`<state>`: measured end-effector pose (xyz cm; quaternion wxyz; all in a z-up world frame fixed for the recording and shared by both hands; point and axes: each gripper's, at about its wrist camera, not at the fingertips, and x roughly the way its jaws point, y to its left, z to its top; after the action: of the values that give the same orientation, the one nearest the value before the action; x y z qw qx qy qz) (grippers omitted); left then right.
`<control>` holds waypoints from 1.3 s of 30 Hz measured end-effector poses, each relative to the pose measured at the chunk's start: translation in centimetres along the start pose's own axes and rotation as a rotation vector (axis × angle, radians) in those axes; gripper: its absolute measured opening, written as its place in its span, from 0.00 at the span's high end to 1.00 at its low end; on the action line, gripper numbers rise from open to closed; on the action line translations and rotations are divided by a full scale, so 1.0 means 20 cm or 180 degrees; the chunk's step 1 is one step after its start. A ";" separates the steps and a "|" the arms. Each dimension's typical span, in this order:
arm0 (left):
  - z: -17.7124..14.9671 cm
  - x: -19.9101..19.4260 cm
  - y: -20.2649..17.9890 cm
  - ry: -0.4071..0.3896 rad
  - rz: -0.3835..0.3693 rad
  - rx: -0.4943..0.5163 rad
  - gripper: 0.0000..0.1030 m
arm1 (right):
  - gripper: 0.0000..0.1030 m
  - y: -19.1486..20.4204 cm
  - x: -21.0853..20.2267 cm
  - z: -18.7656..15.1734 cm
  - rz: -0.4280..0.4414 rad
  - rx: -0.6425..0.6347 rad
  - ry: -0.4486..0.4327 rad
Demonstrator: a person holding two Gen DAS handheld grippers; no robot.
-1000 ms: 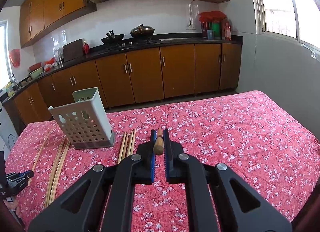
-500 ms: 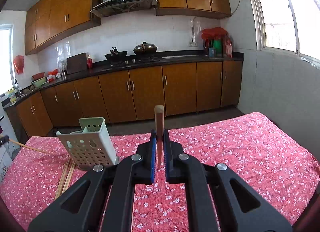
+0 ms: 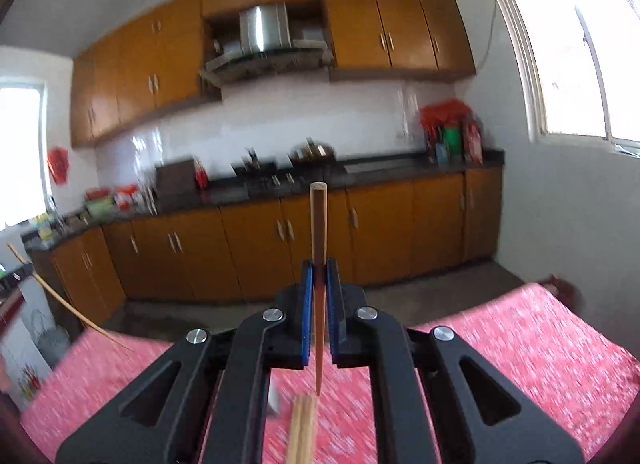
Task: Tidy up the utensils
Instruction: 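Lower the chopsticks into the grey holder and open both tools, then move both tools back down to the chopstick bundles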
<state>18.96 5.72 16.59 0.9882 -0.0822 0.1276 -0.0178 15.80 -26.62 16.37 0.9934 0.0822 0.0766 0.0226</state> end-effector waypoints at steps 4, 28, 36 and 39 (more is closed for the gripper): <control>0.07 0.00 -0.16 -0.0152 -0.0286 -0.0039 0.92 | 0.93 0.10 0.02 0.08 0.0246 0.0066 -0.0138; -0.20 0.18 -0.25 0.0143 -0.0283 -0.0076 0.65 | 0.63 0.08 0.11 -0.10 0.0211 0.0066 0.0128; -0.41 0.08 0.08 0.0455 0.0334 -0.0109 0.60 | 0.71 -0.23 0.18 -0.52 -0.0170 0.0171 0.1159; -0.62 0.16 0.16 0.0871 0.0415 -0.0053 0.60 | 0.86 -0.26 0.25 -0.83 -0.0053 0.0197 0.1773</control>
<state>18.86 6.82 3.50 0.9600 -0.0788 0.2662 0.0365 18.35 -28.85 -1.44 0.9312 0.1025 0.3481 0.0338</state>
